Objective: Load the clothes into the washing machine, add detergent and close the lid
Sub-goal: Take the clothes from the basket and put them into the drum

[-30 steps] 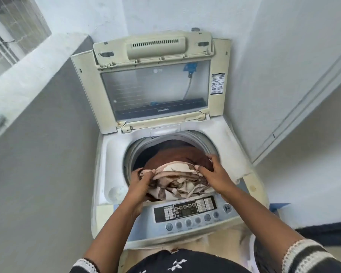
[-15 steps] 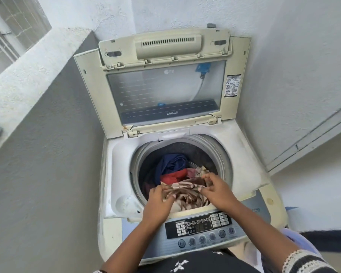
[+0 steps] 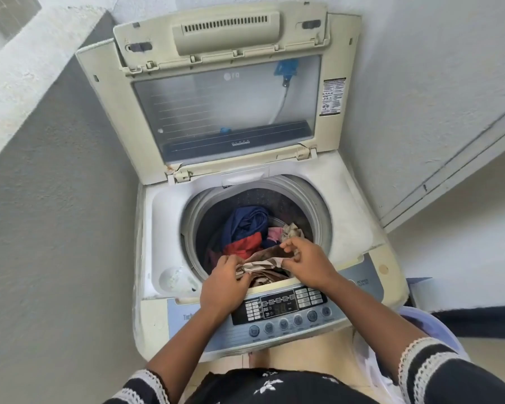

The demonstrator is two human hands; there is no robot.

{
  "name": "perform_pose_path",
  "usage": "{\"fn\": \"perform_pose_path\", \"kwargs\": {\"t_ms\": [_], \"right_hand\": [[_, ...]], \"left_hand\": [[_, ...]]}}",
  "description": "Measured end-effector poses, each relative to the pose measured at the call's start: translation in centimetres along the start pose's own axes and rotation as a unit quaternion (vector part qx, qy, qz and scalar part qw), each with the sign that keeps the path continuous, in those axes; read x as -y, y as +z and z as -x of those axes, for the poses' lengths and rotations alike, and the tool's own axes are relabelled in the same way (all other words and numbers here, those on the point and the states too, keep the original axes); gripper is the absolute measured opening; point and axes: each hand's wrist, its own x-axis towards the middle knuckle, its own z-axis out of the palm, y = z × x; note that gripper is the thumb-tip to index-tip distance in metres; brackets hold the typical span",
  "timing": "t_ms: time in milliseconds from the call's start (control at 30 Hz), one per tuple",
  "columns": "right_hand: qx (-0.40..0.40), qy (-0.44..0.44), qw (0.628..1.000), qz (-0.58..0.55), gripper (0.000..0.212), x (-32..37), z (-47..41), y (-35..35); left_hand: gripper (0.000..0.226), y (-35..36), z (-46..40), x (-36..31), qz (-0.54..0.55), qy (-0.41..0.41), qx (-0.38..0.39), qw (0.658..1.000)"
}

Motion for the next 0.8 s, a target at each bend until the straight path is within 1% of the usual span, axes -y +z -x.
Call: {"fn": "perform_pose_path", "kwargs": {"t_ms": [100, 167, 233, 333, 433, 567, 633, 667, 733, 767, 800], "right_hand": [[0.015, -0.043, 0.997, -0.055, 0.031, -0.1, 1.2, -0.5], [-0.012, -0.098, 0.993, -0.070, 0.032, -0.6, 3.0, -1.1], [-0.050, -0.154, 0.985, -0.054, 0.036, -1.5, 5.9, -1.6], [-0.101, -0.207, 0.973, 0.022, 0.040, -5.4, 11.4, -2.4], [-0.116, -0.219, 0.965, 0.088, 0.045, -11.1, 15.9, -3.3], [-0.097, -0.196, 0.966, 0.137, 0.051, -16.9, 19.7, -5.9], [-0.107, -0.167, 0.969, 0.148, 0.051, -19.3, 21.5, -7.7], [-0.115, -0.151, 0.970, 0.149, 0.050, -20.5, 22.3, -8.6], [-0.133, -0.127, 0.972, 0.149, 0.049, -22.9, 23.7, -10.1], [-0.141, -0.116, 0.971, 0.152, 0.049, -24.2, 24.4, -10.9], [-0.145, -0.105, 0.971, 0.155, 0.049, -25.5, 25.1, -11.5]], "left_hand": [[0.023, 0.1, 0.0, 0.1, 0.003, -0.003, -0.014, 1.000], [0.019, 0.1, 0.3, -0.1, -0.007, -0.001, -0.034, 0.999], [0.014, 0.0, 0.5, -0.3, -0.008, -0.004, -0.054, 0.999], [0.009, 0.1, 0.8, -0.8, -0.011, 0.011, -0.081, 0.997], [0.009, 0.1, 1.2, -1.2, -0.028, 0.027, -0.123, 0.992], [0.013, 0.3, 1.9, -2.4, -0.044, 0.015, -0.160, 0.986], [0.018, 1.4, 2.4, -4.6, -0.034, 0.056, -0.199, 0.978], [0.019, 2.6, 2.8, -6.4, -0.027, 0.100, -0.224, 0.969], [0.021, 5.6, 4.1, -10.8, -0.027, 0.208, -0.269, 0.940], [0.022, 7.6, 5.0, -13.6, -0.031, 0.261, -0.273, 0.925], [0.023, 9.9, 6.0, -16.3, -0.034, 0.311, -0.260, 0.914]]}}
